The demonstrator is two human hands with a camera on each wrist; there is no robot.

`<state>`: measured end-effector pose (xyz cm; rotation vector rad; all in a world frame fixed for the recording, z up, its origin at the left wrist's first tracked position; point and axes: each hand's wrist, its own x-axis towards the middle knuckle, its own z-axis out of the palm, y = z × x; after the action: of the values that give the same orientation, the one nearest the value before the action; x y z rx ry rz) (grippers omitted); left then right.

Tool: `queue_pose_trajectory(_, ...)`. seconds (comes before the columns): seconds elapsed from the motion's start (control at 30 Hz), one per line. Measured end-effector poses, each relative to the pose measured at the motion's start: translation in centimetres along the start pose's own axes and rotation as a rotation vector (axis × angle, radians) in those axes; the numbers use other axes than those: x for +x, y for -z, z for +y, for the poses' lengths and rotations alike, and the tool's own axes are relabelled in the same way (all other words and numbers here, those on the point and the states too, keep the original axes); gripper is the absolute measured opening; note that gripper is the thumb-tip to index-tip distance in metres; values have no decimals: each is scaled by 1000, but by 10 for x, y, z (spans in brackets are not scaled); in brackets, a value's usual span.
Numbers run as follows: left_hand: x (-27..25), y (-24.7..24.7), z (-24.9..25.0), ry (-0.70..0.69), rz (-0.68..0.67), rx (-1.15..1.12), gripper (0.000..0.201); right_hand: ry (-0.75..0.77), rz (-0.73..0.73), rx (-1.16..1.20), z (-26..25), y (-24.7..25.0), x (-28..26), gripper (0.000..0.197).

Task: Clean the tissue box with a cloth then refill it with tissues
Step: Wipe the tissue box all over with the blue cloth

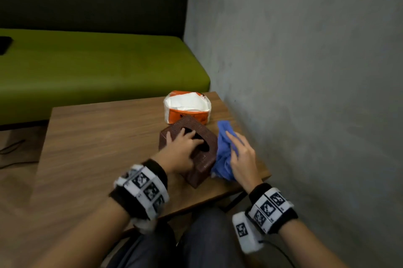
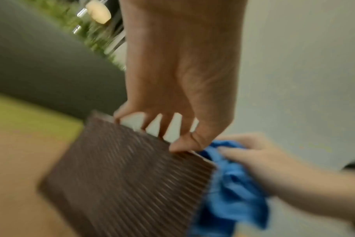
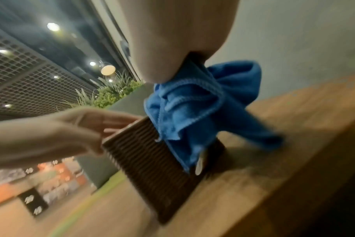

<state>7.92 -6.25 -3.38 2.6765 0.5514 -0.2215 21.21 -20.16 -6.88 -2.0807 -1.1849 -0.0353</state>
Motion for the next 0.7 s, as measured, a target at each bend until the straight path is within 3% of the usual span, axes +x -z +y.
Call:
queue_pose_trajectory(0.1, -3, -31, 24, 81, 84, -131, 73, 37, -77, -16, -6, -16, -14, 44)
queue_pose_trajectory(0.17, -2, -41, 14, 50, 191, -81, 94, 147, -108, -62, -5, -21, -29, 47)
queue_pose_trajectory(0.2, -2, -41, 5, 6, 228, -66, 95, 226, -150, -107, -1, -19, -37, 48)
queue_pose_trajectory(0.3, -2, -34, -11, -118, 207, -86, 63, 371, -256, -176, 8, -5, -39, 50)
queue_pose_trajectory(0.43, -5, -26, -7, -171, 140, -85, 59, 103, -238, -43, -9, -4, 2, 43)
queue_pose_trajectory(0.5, -7, -23, -6, -163, 127, -86, 57, 53, -299, -24, -21, -11, 15, 41)
queue_pose_trajectory(0.63, -7, -17, -13, -122, 110, -107, 54, 304, -288, -131, -12, -13, -17, 55)
queue_pose_trajectory(0.7, -5, -17, -13, -129, 109, -113, 54, 354, -281, -137, 0, -9, -34, 56)
